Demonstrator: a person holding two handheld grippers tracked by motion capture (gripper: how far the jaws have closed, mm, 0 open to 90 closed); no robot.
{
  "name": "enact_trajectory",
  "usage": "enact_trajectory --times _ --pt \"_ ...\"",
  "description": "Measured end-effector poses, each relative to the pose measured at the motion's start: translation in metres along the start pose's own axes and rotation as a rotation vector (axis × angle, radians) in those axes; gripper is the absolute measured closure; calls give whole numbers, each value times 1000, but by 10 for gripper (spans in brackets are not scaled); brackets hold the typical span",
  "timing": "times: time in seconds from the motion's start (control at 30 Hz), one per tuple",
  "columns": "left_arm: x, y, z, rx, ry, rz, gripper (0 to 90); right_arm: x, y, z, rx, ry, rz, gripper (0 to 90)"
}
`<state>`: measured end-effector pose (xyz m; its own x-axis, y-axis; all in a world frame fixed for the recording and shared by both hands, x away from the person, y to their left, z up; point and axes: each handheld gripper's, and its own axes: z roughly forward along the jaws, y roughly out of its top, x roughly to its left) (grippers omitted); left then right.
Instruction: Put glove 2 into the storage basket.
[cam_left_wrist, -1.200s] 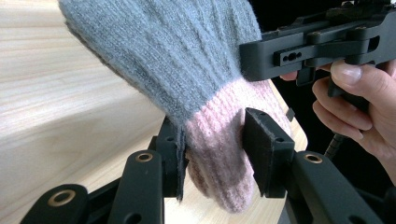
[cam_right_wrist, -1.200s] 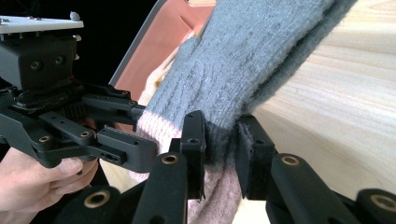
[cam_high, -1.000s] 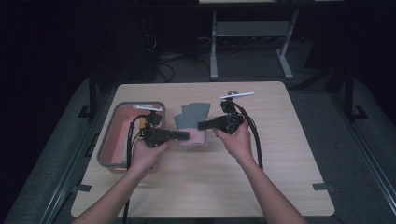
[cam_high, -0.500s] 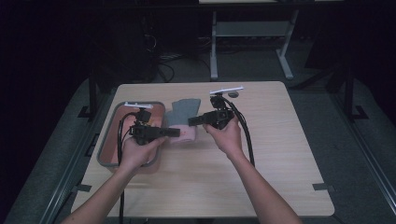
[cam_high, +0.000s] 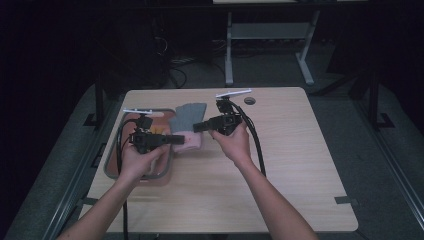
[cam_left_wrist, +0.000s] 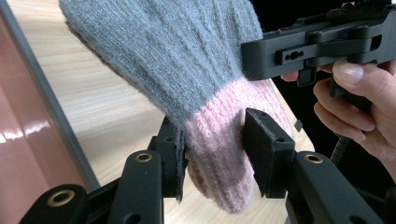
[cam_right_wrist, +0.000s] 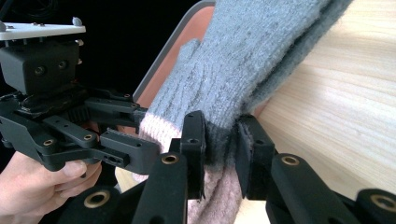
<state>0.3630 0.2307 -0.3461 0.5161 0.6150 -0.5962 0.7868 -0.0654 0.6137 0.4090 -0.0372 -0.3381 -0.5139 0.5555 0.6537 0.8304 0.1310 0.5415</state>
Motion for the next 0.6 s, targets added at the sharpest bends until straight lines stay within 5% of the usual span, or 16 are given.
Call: enact_trajectory --times 0.6 --pt "10 1 -23 -10 29 -7 596 17 12 21 11 22 -18 741"
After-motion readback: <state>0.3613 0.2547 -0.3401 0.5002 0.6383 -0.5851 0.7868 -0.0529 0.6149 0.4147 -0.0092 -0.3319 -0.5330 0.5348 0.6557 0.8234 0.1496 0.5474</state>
